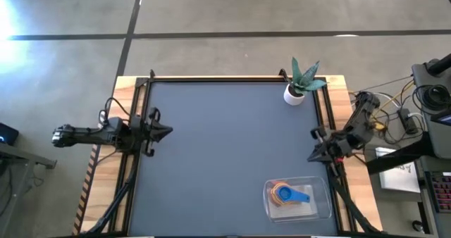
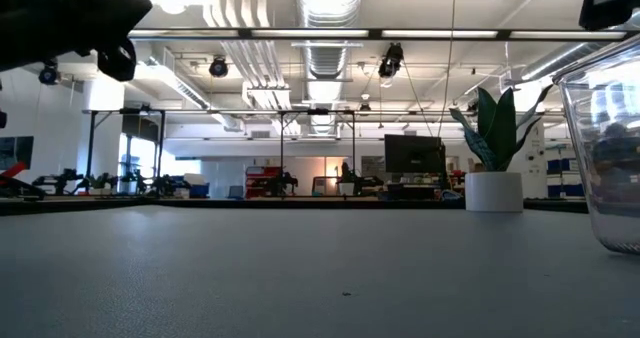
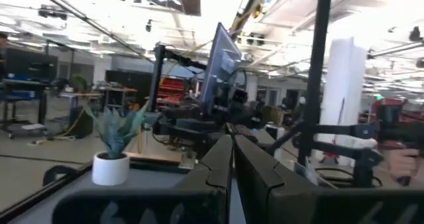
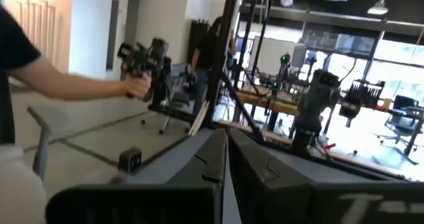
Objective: Nest measuring cups in basket
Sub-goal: Return to Home Position
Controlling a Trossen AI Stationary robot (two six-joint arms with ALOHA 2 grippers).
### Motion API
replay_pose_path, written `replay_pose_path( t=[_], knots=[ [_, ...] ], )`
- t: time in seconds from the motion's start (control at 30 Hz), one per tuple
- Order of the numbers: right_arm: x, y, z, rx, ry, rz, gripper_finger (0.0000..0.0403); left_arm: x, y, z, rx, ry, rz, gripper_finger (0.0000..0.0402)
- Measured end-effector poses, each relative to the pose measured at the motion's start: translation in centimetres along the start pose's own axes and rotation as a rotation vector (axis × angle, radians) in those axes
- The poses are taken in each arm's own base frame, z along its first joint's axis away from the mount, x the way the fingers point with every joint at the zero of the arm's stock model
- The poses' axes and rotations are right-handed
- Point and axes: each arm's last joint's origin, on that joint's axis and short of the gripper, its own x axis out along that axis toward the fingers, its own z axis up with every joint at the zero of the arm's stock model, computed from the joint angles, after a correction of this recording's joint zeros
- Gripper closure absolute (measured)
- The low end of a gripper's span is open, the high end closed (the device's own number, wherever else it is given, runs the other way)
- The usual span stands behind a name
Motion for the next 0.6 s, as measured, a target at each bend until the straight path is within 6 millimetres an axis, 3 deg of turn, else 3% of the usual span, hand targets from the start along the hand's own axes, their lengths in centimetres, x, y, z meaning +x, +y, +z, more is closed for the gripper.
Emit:
replay_pose_path(
  t=[0.13,0.33,0.47,0.6],
  knots=[
    [0.2,0.5,-1.4,-0.002,-0.017,-0.004,0.0394,0.0,-0.1,0.4,0.014,0.051,0.001,0.0402],
    [0.4,0.8,-2.6,-0.056,-0.026,-0.033,0.0394,-0.6,-0.3,4.2,0.087,0.096,0.064,0.0401],
    [0.5,0.8,-3.3,-0.055,0.009,-0.107,0.0394,-0.6,-0.3,3.9,0.078,0.118,0.062,0.0401],
    [0.5,0.9,-3.2,-0.008,-0.005,-0.074,0.0394,-0.4,0.0,1.9,0.084,0.106,0.061,0.0401]
  ],
)
